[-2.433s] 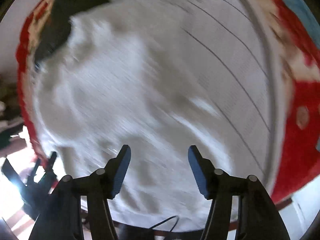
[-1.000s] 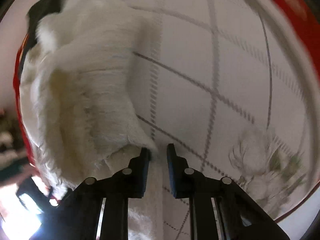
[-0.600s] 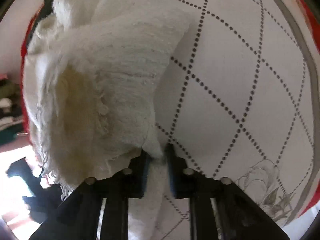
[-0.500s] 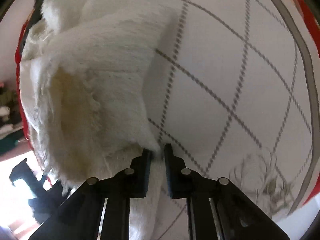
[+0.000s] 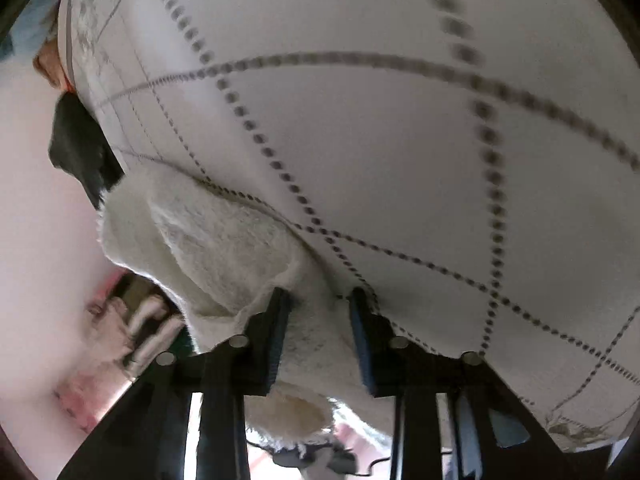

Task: Fold large clothes

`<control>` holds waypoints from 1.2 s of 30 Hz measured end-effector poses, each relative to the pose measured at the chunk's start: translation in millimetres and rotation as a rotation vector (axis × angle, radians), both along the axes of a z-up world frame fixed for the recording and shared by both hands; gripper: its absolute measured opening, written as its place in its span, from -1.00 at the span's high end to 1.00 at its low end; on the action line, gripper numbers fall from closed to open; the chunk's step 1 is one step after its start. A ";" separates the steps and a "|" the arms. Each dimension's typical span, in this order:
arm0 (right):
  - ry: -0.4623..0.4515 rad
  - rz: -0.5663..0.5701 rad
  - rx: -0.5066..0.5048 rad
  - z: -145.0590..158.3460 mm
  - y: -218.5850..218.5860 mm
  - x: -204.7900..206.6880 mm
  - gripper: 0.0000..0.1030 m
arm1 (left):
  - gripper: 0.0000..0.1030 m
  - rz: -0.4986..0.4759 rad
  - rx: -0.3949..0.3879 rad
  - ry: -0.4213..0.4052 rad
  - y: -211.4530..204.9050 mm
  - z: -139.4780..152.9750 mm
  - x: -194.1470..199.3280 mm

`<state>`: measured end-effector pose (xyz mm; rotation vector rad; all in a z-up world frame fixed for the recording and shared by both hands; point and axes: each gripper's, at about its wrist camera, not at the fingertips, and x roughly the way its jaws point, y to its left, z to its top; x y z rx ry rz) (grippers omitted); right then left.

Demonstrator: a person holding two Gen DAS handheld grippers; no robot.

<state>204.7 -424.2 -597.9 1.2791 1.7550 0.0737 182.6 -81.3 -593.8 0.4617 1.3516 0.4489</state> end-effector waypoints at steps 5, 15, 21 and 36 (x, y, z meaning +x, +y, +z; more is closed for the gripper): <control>-0.079 0.142 -0.360 46.4 -25.0 15.2 1.00 | -1.00 0.004 -0.001 -0.005 2.9 0.0 -1.1; -0.199 0.590 -0.141 59.7 69.2 -2.1 0.15 | -1.00 0.025 -0.060 -0.042 -16.1 30.4 -3.8; -0.253 0.632 -0.380 63.6 120.1 6.8 0.61 | -1.00 0.022 -0.028 0.006 -30.3 4.7 1.1; -0.226 0.361 -0.400 120.0 16.5 65.9 0.33 | -1.00 0.094 -0.076 -0.044 -4.6 32.0 2.2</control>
